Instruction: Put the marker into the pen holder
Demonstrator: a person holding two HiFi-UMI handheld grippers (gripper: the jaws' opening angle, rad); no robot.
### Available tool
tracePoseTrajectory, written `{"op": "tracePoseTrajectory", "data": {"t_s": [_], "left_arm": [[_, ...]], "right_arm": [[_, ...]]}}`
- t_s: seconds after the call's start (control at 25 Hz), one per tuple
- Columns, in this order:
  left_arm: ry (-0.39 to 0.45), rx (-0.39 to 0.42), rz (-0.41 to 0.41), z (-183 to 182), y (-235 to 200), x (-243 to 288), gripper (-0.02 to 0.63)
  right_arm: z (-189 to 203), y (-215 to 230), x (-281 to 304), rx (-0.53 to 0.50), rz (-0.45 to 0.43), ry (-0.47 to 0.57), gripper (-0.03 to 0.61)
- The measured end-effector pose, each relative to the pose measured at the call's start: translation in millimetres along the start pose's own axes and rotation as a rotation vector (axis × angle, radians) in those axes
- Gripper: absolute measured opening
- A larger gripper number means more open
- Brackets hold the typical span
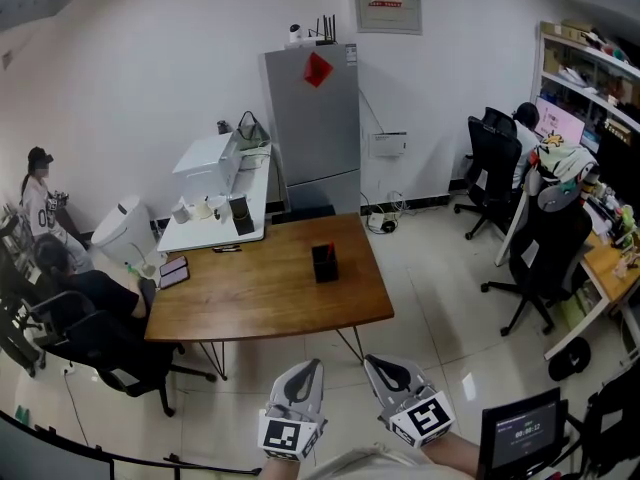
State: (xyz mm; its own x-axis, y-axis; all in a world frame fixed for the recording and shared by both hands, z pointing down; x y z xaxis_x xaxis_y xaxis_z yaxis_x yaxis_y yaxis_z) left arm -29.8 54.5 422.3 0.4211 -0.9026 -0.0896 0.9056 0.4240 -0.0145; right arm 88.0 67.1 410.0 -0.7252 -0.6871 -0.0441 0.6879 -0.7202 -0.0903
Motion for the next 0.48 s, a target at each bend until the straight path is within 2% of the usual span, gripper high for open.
{"op": "tracePoseTrajectory", "data": {"t_s": [0.48], "left_arm": [[-0.006, -0.002, -0.029, 10.0, -4.8, -1.1, 0.008]], "right_arm": [[15.0, 9.7, -7.3, -0.017, 0.050, -0.027, 0.000]]}}
Point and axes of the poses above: the fingertips, and each gripper's own axes: x forward along the fingers, y to its right, z out of its underside, the point moved 3 cm from there along -x, backward along the fingers, and after that the axes turned 11 degrees about -z, right-handed, at the moved point
